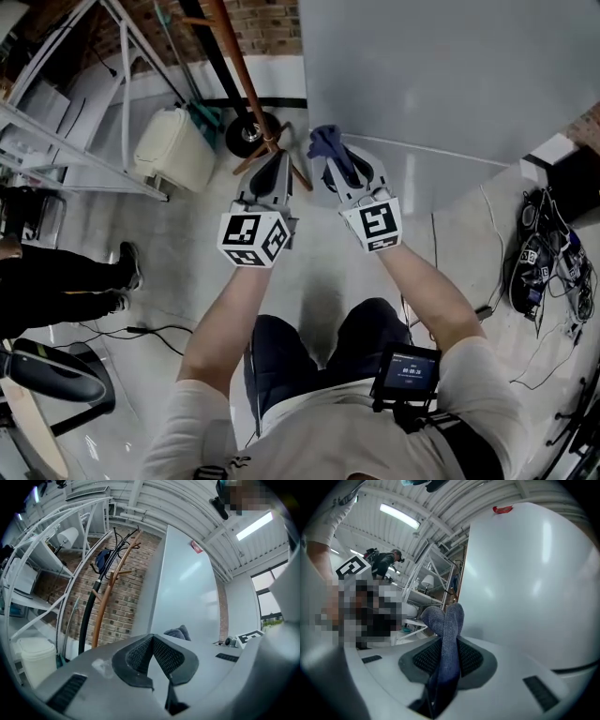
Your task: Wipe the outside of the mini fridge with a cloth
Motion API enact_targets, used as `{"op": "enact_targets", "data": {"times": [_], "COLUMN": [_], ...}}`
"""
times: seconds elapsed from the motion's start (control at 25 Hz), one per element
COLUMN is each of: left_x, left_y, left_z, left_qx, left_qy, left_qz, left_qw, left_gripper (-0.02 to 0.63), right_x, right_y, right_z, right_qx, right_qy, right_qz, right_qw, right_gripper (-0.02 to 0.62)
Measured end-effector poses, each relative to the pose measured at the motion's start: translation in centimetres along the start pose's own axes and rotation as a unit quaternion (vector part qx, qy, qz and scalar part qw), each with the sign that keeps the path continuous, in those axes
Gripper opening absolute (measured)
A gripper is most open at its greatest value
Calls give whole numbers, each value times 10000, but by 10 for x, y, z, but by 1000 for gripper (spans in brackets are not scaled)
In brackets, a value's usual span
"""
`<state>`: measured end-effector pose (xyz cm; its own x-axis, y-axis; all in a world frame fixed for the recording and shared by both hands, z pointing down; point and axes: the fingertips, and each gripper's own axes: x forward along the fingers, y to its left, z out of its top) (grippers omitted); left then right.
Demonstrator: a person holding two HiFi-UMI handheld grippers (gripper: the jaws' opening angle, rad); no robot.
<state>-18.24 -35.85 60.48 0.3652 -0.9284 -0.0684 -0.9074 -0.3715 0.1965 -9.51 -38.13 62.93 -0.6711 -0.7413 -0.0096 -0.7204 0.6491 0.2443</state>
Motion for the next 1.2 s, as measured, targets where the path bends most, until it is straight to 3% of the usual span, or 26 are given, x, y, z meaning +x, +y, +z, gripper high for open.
{"op": "enact_targets", "data": {"times": [0.4,0.6,1.2], "left_x": [2,-9,-16], "left_y": [32,35,18], "left_z": [-67,-86,-98], "left_qx": [293,422,380], "left_qy": [-565,-724,-744], "left_qz": [-62,-131,-214], "left_qw": [9980,9964,9963], "left_gripper": [3,3,3], "right_x": [36,42,4], "right_y": [9,9,-26], "right_z": [-63,-69,-78], "right_qx": [-469,-716,-728], "right_qy": [-654,-848,-648], "right_qz": [-167,-374,-901], "right_qw": [9966,9931,9912], "right_gripper": [86,86,86]}}
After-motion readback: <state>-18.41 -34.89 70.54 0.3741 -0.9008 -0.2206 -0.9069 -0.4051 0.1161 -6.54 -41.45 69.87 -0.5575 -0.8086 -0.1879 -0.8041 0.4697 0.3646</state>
